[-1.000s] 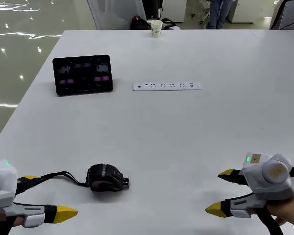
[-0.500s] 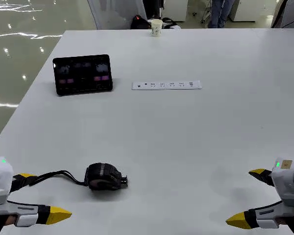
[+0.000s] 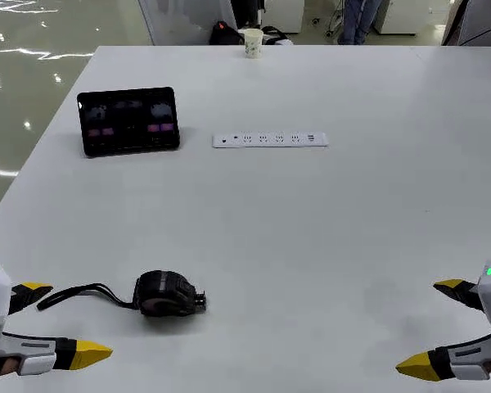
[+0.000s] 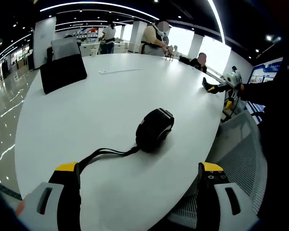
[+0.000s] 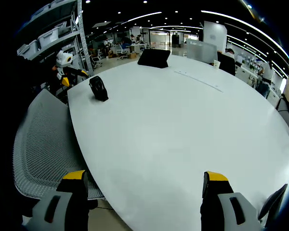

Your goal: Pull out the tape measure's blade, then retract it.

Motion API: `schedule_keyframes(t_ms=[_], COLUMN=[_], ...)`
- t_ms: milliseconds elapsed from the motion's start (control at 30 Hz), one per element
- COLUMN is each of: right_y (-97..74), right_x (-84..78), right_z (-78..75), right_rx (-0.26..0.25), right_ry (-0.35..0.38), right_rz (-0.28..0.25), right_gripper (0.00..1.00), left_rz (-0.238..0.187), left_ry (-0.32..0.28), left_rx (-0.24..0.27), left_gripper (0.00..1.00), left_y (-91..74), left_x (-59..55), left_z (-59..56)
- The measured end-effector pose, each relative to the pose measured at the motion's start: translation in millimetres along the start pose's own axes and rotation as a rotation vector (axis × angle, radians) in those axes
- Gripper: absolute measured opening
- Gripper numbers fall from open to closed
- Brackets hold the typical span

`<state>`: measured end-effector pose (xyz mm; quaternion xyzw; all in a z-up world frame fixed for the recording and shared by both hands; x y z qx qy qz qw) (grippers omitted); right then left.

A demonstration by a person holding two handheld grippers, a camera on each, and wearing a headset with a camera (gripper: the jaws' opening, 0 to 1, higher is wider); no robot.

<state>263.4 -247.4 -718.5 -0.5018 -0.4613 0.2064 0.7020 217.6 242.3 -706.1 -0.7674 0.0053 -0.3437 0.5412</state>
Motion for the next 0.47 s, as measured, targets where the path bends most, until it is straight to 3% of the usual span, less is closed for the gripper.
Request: schedule_keyframes(t_ms=[467], right_y=[-0.4], right_x=[6.5], right_z=[4.2], right_rx=[0.002], right_ry=[-0.01], right_rz=[-0.005], right_gripper=[0.99], left_rz=[0.01], left_ry=[0.026], left_rx=[0.005], left_gripper=[0.99], left_y=[-3.4], left_x=[0.0], left_z=[2.8])
Point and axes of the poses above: the centre of the closed fingertips' face, and the gripper's own axes: y roughly forward along the fingers, z roughly to its left, x roughly out of its top, the point moved 4 cm from there along -y, roughly backward along the fingers, and after that the axes turned 15 degrees about z, right-handed, at the moved point
